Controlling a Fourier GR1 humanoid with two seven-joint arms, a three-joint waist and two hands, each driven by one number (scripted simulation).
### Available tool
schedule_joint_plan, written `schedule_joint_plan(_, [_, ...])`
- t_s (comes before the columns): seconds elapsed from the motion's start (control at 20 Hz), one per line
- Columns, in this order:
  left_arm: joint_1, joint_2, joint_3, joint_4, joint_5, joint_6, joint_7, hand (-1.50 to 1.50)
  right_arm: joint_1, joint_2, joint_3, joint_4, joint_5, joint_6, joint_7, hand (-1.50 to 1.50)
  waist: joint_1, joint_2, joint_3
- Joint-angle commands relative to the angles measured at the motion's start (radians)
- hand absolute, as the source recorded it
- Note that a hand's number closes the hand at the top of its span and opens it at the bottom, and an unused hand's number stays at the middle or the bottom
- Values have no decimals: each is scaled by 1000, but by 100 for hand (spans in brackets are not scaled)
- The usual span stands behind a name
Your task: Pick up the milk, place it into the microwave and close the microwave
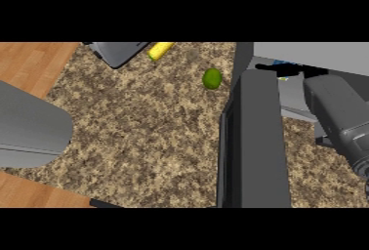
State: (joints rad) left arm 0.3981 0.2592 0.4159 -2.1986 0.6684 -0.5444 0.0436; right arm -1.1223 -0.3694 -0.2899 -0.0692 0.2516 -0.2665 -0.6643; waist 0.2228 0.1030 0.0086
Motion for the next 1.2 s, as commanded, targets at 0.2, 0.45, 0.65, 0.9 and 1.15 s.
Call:
schedule_joint_plan(0.2, [-30, 6, -11, 18, -24, 12, 12, -150, -74, 92, 29, 14, 32, -95, 96, -150, -4, -12, -4])
schedule_joint_plan(0.45, [-29, 8, -23, 57, -36, -3, 17, -150, -125, 132, 25, 2, 32, -134, 131, -150, -14, -19, -5])
schedule_joint_plan(0.65, [-37, 1, -40, 59, -46, -13, 13, -150, -108, 166, 12, -13, 25, -140, 83, -150, -32, -23, -4])
schedule_joint_plan(0.9, [-32, -20, -57, 69, -58, -14, 11, -150, -98, 139, -20, -25, 5, -180, 81, -150, -66, -35, -4])
schedule_joint_plan(1.15, [-11, -37, -91, 64, -88, -23, 24, -150, -101, 129, -32, -32, 0, -182, 78, -150, -82, -44, -5])
